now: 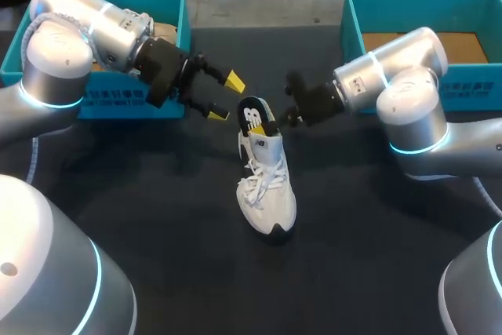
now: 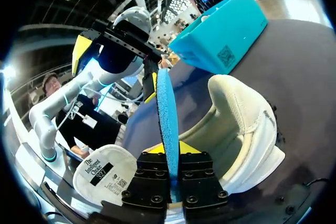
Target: Take the shoe out of the shoebox, open the shoe tongue, remove and reinsert the insole, then place the shoe into the shoebox
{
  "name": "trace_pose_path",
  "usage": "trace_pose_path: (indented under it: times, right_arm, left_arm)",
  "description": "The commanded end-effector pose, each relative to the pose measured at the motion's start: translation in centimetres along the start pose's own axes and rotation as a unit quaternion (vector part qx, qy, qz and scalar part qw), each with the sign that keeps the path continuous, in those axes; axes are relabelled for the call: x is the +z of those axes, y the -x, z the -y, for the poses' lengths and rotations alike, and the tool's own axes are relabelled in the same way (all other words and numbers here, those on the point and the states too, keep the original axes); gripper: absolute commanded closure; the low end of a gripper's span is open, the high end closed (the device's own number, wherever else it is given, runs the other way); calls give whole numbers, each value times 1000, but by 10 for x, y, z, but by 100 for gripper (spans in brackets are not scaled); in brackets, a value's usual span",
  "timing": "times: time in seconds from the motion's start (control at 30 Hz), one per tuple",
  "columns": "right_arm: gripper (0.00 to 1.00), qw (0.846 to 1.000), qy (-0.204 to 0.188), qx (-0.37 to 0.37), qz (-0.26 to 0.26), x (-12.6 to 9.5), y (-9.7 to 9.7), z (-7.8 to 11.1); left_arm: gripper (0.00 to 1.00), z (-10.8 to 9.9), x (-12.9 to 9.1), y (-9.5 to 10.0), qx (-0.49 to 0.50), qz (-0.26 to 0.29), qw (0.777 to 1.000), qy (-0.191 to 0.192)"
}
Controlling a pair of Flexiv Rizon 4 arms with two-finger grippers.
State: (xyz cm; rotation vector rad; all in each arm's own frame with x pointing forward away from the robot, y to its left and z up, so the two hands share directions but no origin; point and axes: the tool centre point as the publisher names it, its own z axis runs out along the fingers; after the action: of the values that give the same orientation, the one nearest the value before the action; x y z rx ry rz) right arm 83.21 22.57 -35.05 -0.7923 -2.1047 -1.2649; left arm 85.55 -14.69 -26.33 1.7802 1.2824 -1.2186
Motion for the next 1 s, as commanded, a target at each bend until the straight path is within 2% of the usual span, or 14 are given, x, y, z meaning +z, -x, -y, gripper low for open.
trace_pose_path:
  times: [0.03, 0.33, 0.57, 0.6, 0.67, 0.73, 0.77, 1.0]
  right_arm:
    - [72, 1000, -5, -4, 13, -2, -4, -4]
    - [65, 999, -14, -14, 34, -17, -11, -14]
    - [64, 999, -16, -14, 46, -28, -2, -19]
    - [65, 999, -18, -15, 48, -29, 0, -20]
    - [76, 998, -23, -16, 49, -28, 2, -25]
    - [95, 998, -25, -19, 48, -27, 5, -27]
    - [100, 998, -29, -21, 46, -27, 7, -29]
    - [100, 998, -45, -28, 33, -19, 11, -34]
  left_arm:
    - [0, 0, 0, 0, 2, 0, 1000, -1]
    - [0, 0, 0, 0, 4, 3, 1000, -2]
    - [0, 1, -1, -1, 3, 2, 1000, -2]
    - [0, 1, -1, -1, 3, 2, 1000, -2]
    - [0, 1, -1, -1, 3, 2, 1000, -2]
    - [0, 1, -2, -1, 3, 1, 1000, -1]
    - [0, 1, -3, -1, 2, 0, 1000, -1]
    - [0, 1, -4, 0, 2, -2, 1000, 2]
